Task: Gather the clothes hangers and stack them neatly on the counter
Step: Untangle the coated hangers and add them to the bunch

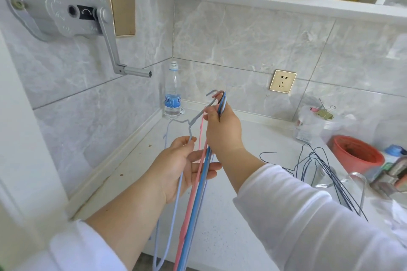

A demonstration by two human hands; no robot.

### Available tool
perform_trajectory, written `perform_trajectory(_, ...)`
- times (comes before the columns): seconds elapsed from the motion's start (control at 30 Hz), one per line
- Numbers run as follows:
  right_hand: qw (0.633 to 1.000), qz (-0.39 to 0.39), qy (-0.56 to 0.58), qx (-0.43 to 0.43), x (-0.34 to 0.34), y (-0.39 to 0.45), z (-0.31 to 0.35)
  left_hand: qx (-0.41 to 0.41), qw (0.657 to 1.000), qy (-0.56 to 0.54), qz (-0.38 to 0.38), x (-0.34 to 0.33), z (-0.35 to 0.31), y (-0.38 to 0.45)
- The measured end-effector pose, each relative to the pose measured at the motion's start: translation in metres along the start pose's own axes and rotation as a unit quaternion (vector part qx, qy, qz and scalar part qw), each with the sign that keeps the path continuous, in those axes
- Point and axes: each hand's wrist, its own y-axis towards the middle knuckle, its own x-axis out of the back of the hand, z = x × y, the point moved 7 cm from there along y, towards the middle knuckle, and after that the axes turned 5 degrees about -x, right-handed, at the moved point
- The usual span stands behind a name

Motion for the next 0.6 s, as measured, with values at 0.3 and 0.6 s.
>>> perform_trajectory(0.3,0.994,-0.026,0.089,-0.051,0.008,-0.003,0.000,0.006,1.000,-0.007,-0.017,-0.002,0.003,-0.002)
perform_trajectory(0.6,0.996,0.000,0.067,-0.064,0.016,0.000,0.001,0.027,0.997,0.053,0.045,-0.016,0.003,-0.011)
